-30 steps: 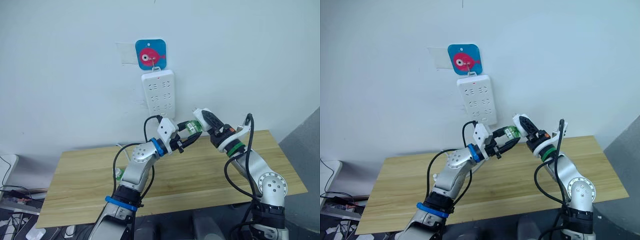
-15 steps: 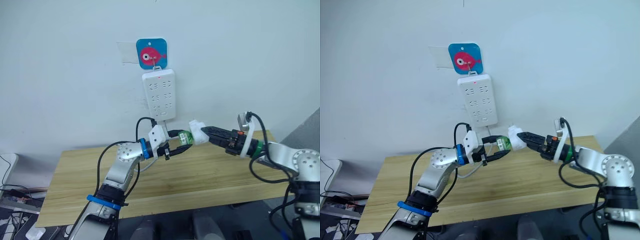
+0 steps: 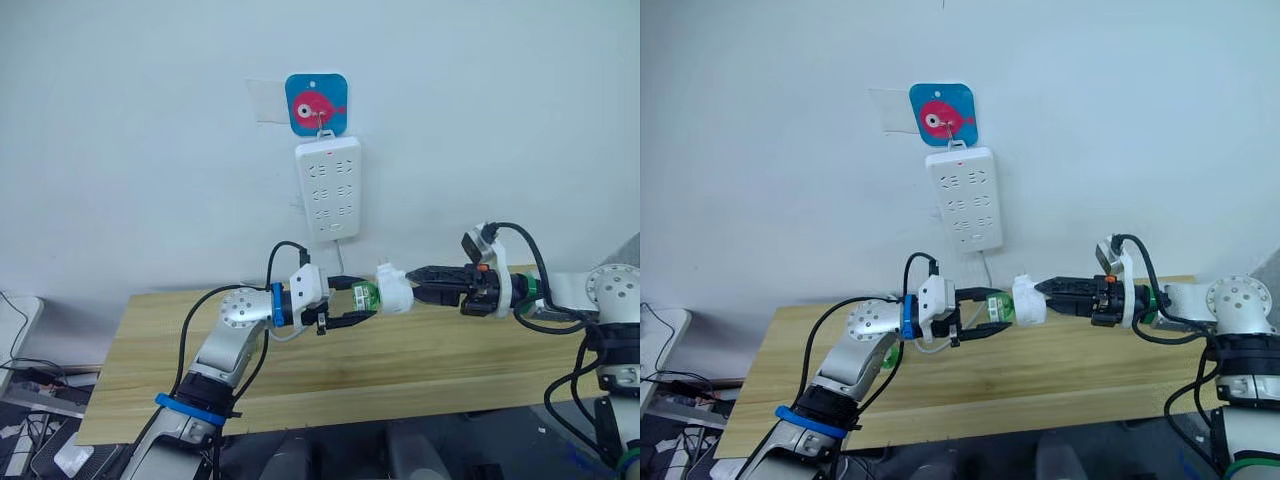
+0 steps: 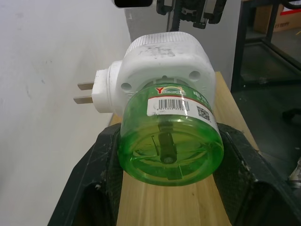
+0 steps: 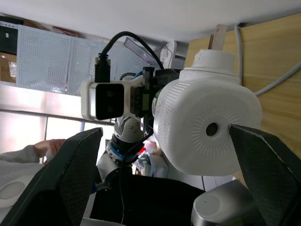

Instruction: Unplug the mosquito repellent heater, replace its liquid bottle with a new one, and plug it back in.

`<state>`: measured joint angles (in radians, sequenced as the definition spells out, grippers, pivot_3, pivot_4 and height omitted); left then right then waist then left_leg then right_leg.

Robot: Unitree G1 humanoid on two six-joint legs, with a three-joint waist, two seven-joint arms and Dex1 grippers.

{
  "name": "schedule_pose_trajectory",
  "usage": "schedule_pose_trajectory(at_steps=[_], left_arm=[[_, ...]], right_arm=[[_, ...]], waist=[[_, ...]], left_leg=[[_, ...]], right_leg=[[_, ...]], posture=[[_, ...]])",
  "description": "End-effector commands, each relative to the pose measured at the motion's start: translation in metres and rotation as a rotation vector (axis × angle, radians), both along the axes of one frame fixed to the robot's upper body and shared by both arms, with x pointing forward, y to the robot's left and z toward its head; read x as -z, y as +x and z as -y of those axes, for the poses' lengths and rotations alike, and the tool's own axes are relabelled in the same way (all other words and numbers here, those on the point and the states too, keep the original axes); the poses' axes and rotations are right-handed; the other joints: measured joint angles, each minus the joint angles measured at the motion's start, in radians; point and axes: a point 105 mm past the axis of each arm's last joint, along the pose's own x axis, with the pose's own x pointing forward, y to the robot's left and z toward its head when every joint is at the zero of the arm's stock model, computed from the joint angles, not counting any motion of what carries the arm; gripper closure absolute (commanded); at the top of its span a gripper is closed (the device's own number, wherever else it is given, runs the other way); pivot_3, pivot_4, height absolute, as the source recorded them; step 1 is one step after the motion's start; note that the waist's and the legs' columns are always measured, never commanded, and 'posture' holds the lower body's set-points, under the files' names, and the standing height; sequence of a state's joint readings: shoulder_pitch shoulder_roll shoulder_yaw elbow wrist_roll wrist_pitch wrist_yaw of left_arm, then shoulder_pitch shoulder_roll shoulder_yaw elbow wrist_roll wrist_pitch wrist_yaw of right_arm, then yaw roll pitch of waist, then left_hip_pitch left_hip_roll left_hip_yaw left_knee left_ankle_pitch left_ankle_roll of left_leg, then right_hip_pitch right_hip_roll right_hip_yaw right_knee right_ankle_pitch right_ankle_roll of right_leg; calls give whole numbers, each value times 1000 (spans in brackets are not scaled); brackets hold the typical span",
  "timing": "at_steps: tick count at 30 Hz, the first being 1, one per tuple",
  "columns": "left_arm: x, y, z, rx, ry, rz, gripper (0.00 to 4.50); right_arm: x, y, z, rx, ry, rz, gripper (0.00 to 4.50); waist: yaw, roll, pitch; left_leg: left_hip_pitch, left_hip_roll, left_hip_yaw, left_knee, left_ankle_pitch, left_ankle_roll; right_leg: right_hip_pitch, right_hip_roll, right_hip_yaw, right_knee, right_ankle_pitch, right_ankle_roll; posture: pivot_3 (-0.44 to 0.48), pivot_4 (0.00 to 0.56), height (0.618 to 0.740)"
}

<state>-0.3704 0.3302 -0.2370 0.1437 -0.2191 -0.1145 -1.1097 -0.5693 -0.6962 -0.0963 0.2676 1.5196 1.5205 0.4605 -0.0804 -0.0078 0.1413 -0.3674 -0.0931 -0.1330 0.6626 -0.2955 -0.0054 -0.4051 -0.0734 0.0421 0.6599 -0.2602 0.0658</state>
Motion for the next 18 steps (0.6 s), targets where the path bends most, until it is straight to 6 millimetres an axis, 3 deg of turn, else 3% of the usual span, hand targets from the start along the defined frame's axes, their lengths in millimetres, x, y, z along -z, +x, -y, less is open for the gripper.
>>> schedule_pose_trajectory(at_steps=[1,9,18], left_arm=[[-27,-12,17,84,-54,109,2231],[-33,-15,13,109,-43,128,2231],[-37,-18,17,125,-55,142,2231]], right_arm=[[-2,-5,-6,-57,4,6,21],[-3,-2,8,-41,-33,1,21],[-6,-4,3,-83,-6,9,21]], waist=[[1,0,0],[2,0,0],[1,0,0]], left_leg=[[0,0,0,0,0,0],[-1,0,0,0,0,0],[-1,0,0,0,0,0]], right_leg=[[0,0,0,0,0,0],[-1,-1,0,-1,0,0],[-1,0,-1,0,0,0]], posture=[[-118,153,740],[-121,142,740],[-120,138,740]])
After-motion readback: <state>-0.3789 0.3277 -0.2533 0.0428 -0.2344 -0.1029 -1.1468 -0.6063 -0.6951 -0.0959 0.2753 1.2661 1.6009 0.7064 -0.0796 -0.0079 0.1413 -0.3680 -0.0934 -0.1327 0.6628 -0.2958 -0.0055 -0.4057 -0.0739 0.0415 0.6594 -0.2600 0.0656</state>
